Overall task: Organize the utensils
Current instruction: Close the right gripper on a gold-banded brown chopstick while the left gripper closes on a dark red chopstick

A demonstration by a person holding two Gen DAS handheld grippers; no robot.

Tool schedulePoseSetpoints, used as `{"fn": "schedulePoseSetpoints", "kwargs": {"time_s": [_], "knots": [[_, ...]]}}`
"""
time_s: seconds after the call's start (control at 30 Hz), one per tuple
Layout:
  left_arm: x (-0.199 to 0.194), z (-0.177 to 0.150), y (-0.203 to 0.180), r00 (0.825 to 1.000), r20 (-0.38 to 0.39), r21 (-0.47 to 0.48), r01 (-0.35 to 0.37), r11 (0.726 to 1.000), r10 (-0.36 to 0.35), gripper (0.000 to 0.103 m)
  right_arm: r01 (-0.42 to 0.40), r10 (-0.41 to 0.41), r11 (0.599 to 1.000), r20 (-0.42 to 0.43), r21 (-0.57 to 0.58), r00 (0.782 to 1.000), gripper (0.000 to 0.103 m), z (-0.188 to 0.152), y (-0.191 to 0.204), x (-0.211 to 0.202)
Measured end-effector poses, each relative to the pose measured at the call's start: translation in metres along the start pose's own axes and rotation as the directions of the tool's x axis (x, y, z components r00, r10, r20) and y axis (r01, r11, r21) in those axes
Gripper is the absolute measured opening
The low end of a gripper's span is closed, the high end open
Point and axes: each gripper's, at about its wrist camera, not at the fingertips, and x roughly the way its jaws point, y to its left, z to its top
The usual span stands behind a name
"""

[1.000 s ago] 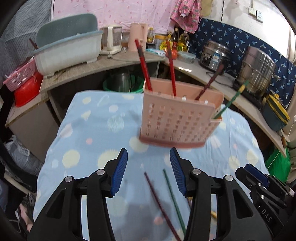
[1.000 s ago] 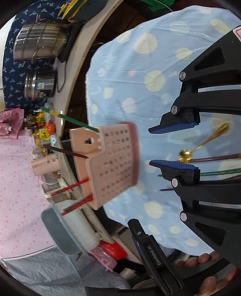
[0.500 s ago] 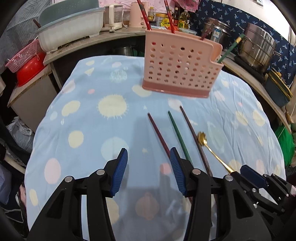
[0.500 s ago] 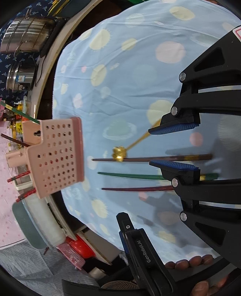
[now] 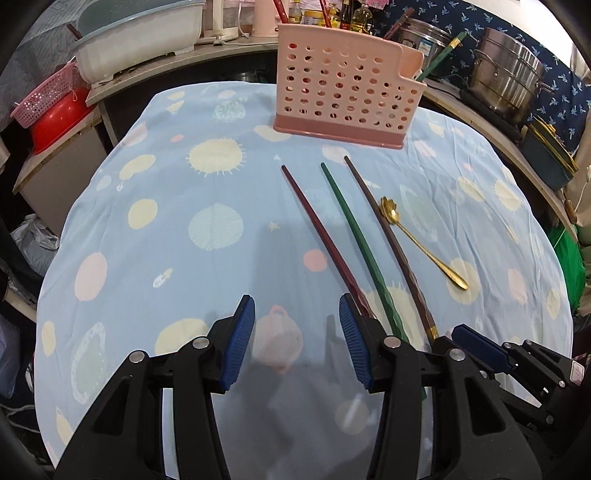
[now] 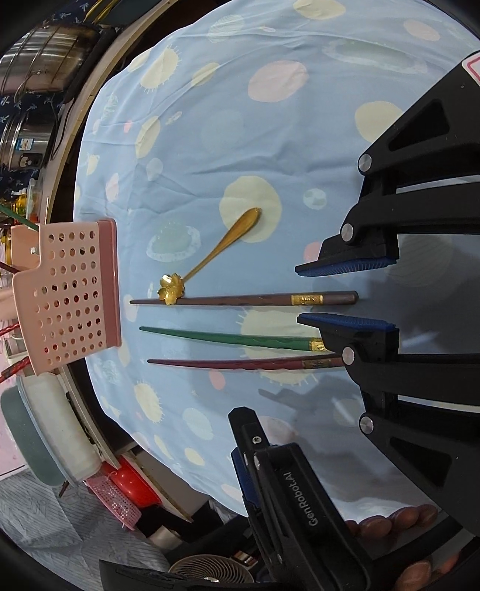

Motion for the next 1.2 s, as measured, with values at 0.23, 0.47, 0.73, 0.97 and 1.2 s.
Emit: {"fn": "schedulePoseSetpoints", "kwargs": {"time_s": [0.23,0.47,0.73,0.97,1.2], "knots": [[0.002,-0.01,-0.005,1.0,-0.022,0.013,0.013,1.0,-0.013,0.045,0.001,-0.001,1.0,-0.013,-0.022,1.0,0.014,-0.003,0.005,0.005],[0.003,-0.016,-0.012,0.999,-0.037,0.035,0.034,0.999,-0.032,0.045,0.011,-0.012,1.0,-0.014,-0.029,1.0,0.007,-0.005,0.005,0.008],[0.004,-0.019,-0.023,0.998,-0.046,0.072,0.056,0.996,-0.053,0.048,0.025,-0.025,1.0,-0.005,-0.009,1.0,0.007,-0.007,-0.004,0.005],[0.004,-0.021,-0.033,0.996,-0.05,0.105,0.08,0.991,-0.075,0.048,0.032,-0.032,0.999,-0.005,0.025,0.999,0.007,-0.012,-0.017,0.0],[0.014,-0.021,-0.038,0.994,-0.075,0.102,0.086,0.991,-0.078,0.048,0.031,-0.031,0.999,-0.005,0.027,1.0,0.007,-0.012,-0.017,0.0]]}}
